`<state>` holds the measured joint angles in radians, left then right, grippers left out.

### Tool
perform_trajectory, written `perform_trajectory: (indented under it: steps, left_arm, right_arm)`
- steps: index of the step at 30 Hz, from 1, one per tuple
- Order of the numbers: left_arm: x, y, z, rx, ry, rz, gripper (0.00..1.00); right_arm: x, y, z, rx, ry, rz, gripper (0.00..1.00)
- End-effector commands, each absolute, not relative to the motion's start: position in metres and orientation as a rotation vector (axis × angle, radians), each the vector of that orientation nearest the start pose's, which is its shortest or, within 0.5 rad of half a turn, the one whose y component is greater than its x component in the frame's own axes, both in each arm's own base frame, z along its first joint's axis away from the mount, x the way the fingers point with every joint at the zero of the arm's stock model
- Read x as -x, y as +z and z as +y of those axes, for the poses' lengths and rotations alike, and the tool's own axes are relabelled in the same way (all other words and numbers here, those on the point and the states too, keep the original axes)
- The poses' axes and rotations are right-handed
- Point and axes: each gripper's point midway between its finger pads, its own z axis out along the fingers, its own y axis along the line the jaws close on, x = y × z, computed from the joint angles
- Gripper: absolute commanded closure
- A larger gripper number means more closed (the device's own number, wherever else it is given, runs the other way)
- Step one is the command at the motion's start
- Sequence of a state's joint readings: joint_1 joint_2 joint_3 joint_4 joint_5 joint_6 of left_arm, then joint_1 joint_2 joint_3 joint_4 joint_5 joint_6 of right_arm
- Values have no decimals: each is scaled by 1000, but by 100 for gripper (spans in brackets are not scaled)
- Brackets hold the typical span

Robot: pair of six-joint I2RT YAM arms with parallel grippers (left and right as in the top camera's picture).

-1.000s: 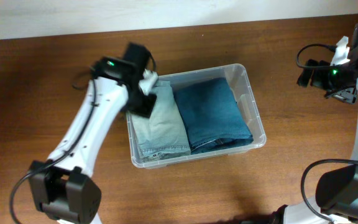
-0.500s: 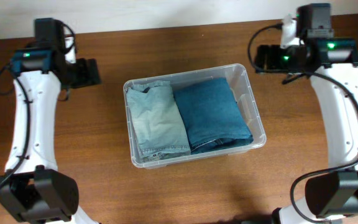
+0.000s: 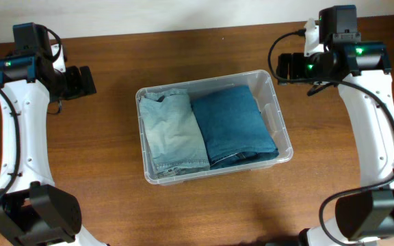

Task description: Pack container

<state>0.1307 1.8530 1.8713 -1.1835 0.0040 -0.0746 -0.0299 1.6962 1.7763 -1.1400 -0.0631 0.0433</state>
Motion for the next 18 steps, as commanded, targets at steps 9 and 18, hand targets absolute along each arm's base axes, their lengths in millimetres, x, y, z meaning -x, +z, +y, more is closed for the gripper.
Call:
perform_trajectory:
  steps: [9, 18]
  left_arm:
    - [-375, 254, 34, 108, -51, 2505, 1]
    - [-298, 246, 24, 76, -14, 2150, 1]
  right_arm:
    - [-331, 283, -11, -111, 12, 2385, 1]
    - [-247, 226, -9, -110, 9, 2289, 2]
